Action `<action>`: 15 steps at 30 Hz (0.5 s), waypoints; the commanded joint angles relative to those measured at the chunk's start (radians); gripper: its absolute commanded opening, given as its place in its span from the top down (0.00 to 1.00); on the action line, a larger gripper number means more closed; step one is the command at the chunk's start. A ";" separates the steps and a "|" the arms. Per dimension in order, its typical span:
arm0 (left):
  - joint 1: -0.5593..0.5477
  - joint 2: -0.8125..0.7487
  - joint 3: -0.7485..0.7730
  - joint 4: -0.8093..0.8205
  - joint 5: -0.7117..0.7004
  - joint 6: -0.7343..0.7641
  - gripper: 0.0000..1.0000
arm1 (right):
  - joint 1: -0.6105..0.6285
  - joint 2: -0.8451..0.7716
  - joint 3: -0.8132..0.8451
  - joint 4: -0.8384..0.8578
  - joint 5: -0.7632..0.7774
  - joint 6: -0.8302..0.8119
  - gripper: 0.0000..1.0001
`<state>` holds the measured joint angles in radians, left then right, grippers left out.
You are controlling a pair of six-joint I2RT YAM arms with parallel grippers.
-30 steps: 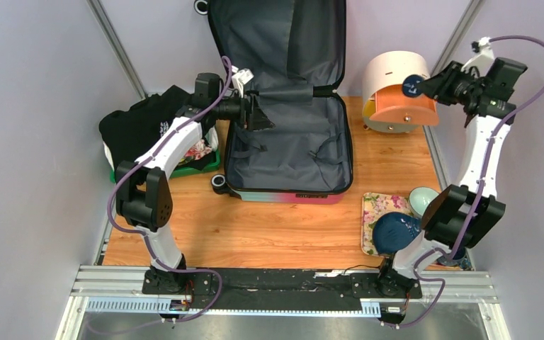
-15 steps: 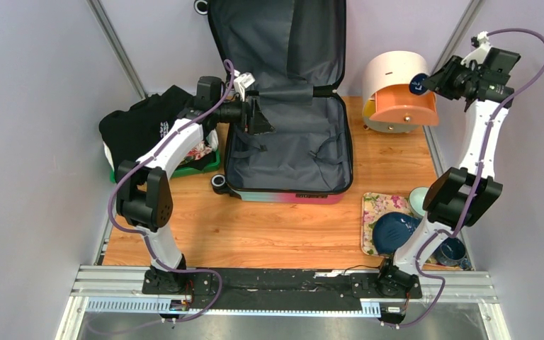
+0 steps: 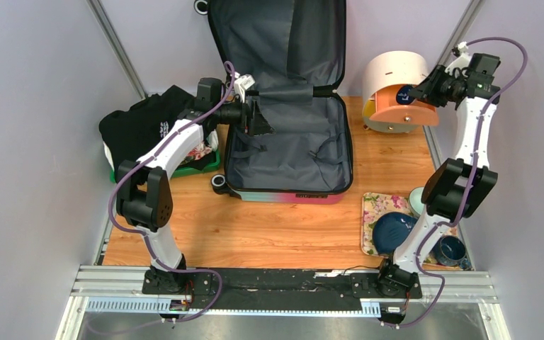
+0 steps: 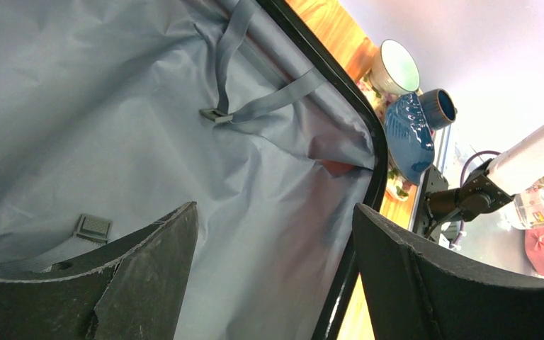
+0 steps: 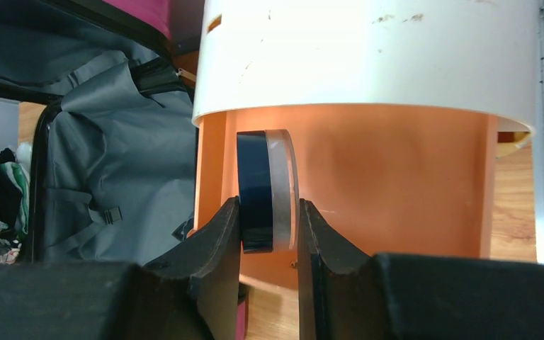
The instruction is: Open, take out, and arrange the luggage
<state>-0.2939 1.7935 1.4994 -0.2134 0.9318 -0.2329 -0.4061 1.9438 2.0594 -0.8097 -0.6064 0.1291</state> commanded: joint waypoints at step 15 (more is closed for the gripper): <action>-0.004 -0.068 -0.021 -0.015 -0.007 0.041 0.12 | 0.016 0.159 0.162 -0.065 -0.062 -0.068 0.91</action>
<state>-0.2943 1.7870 1.4796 -0.2241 0.9207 -0.2195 -0.3946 2.0682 2.1315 -0.8402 -0.6464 0.0872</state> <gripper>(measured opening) 0.879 0.298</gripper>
